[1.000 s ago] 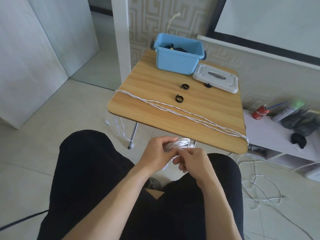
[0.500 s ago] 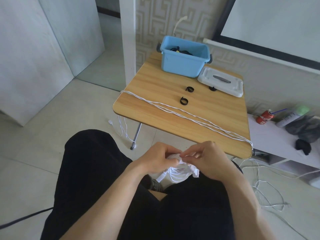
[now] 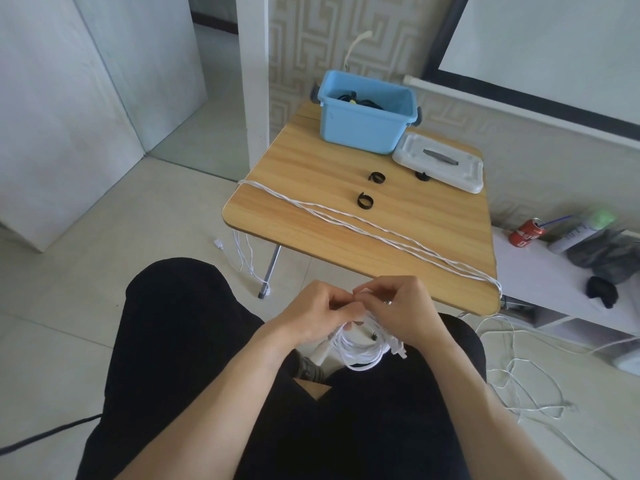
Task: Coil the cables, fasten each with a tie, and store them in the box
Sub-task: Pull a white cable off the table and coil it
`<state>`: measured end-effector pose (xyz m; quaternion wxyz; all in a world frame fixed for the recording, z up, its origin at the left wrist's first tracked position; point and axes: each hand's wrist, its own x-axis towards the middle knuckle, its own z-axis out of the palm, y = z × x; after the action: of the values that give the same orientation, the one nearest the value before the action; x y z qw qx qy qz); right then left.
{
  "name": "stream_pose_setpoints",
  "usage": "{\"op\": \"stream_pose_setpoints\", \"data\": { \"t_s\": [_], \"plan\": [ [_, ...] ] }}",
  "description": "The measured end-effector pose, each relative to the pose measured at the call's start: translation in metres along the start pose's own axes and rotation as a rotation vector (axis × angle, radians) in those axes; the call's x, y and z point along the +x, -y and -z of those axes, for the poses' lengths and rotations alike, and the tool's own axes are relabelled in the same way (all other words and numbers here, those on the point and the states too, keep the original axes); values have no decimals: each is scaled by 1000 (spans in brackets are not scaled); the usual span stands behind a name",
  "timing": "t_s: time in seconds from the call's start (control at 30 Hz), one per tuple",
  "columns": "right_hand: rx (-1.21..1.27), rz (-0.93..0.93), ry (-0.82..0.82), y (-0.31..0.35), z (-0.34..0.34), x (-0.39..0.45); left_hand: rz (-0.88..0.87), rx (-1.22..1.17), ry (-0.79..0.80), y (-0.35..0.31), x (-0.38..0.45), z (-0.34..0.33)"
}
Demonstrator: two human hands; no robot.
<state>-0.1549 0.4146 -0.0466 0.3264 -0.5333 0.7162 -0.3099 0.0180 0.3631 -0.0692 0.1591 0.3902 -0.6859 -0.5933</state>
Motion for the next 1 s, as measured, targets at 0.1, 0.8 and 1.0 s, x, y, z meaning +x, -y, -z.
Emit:
{"op": "stream_pose_setpoints", "data": {
  "t_s": [0.1, 0.8, 1.0],
  "plan": [
    [60, -76, 31, -2, -2, -1, -2, -68, -63, 0, 0, 0],
    [140, 45, -53, -7, -19, -12, 9, 63, -363, -10, 3, 11],
    [-112, 269, -36, -8, -17, -20, 248, 130, -192, -16, 6, 27]
  ]
}}
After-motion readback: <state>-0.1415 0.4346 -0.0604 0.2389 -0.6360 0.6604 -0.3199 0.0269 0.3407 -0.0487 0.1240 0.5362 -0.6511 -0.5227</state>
